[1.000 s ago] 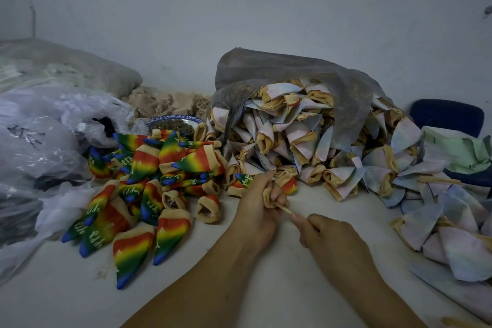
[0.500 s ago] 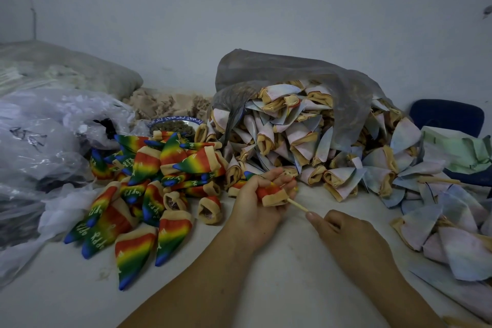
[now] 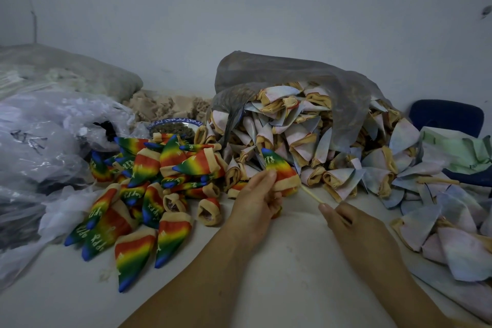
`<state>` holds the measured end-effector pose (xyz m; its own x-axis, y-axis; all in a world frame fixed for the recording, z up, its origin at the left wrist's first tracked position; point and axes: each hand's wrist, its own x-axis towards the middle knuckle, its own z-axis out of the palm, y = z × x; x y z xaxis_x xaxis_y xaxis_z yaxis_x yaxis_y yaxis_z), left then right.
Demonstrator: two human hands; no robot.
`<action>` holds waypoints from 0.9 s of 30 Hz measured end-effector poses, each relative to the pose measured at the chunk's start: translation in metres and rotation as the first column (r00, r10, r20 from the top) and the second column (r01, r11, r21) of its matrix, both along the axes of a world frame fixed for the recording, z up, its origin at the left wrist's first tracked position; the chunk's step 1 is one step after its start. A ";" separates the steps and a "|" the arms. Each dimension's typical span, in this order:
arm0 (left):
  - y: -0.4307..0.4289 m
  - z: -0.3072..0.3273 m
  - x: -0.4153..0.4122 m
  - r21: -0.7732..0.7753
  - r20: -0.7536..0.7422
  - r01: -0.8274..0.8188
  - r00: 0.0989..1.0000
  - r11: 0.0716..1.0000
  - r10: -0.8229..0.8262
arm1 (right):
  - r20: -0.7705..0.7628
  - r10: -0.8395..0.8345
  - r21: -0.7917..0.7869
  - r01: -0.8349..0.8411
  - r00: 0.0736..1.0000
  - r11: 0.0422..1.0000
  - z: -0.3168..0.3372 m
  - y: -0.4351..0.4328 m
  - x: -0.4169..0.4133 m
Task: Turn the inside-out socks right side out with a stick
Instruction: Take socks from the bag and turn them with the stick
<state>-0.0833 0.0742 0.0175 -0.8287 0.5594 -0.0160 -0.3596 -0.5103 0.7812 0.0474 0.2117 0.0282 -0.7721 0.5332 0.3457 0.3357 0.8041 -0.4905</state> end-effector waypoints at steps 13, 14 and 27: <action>0.000 0.000 0.007 -0.192 -0.199 -0.011 0.980 0.981 -0.028 | -0.016 0.023 -0.029 -0.024 1.000 0.999 -0.004 -0.006 -0.002; 0.000 0.000 0.008 -0.203 -0.211 -0.030 0.977 0.979 -0.014 | -0.014 0.028 -0.043 -0.029 1.000 0.999 -0.004 -0.006 -0.002; 0.002 0.005 0.007 -0.178 -0.139 -0.053 0.990 0.983 0.028 | 0.032 0.057 -0.059 -0.055 0.998 0.997 -0.005 -0.006 -0.001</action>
